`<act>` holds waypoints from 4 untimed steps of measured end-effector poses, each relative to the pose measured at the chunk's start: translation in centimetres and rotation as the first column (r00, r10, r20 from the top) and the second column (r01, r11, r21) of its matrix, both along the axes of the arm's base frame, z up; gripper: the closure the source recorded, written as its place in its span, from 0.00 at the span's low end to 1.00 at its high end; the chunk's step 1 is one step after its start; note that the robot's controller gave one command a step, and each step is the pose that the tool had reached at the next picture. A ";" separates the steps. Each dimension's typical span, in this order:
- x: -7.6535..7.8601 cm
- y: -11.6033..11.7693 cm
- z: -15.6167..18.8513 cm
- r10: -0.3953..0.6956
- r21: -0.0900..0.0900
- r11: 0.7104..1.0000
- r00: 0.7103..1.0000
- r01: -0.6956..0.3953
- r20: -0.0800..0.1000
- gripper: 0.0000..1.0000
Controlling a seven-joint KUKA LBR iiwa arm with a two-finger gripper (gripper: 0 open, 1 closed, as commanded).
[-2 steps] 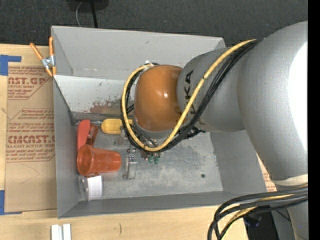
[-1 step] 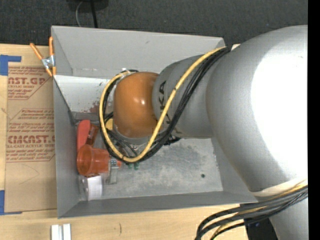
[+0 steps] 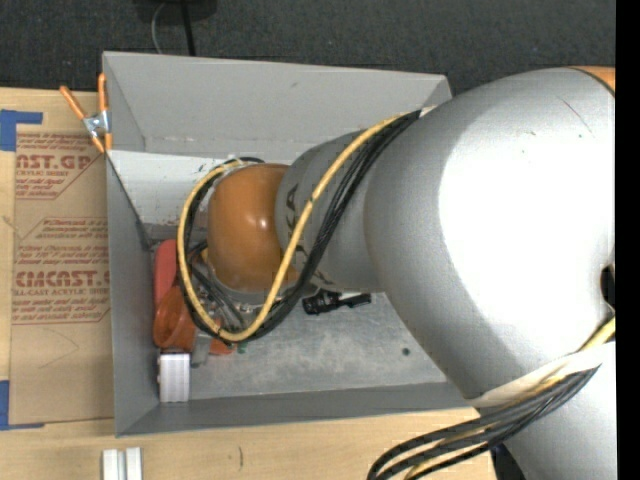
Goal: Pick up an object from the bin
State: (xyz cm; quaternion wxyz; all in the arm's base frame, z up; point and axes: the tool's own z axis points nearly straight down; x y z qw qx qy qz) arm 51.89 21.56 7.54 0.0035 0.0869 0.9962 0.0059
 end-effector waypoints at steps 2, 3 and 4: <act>-0.7 -0.6 4.6 0.012 -0.007 1.000 1.000 -0.012 -0.012 1.00; 0.3 -0.6 6.0 0.004 0.002 1.000 1.000 -0.004 0.009 1.00; -0.8 -1.4 7.3 0.000 -0.007 1.000 1.000 0.000 -0.015 1.00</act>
Offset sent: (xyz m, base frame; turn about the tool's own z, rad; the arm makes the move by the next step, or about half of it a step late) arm -0.0088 -0.0110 0.1373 -0.0318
